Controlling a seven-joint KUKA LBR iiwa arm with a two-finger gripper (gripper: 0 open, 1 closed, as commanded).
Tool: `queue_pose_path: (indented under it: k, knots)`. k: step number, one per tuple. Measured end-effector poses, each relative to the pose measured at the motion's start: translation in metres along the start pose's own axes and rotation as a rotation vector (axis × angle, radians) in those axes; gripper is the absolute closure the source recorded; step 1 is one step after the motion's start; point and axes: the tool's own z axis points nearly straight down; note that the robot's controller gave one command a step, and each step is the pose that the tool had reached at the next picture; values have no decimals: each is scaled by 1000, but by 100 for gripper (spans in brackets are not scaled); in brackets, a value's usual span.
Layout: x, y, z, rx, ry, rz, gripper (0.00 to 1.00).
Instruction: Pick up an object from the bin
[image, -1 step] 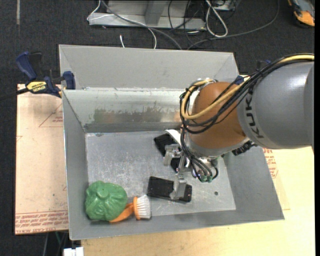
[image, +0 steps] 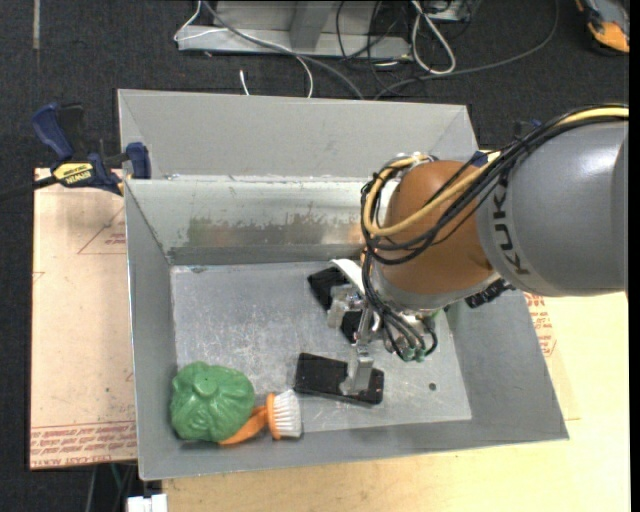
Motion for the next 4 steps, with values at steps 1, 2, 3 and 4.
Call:
queue_pose_path:
  k: [1, 2, 3, 4]
  knots:
    - [15, -12, 56, -2, -5, 150, 0]
    - [17, -19, 57, 0, 1, 143, 0]
    - [40, 2, 54, 0, 10, 221, 0]
    - [38, 0, 84, -1, -2, 371, 0]
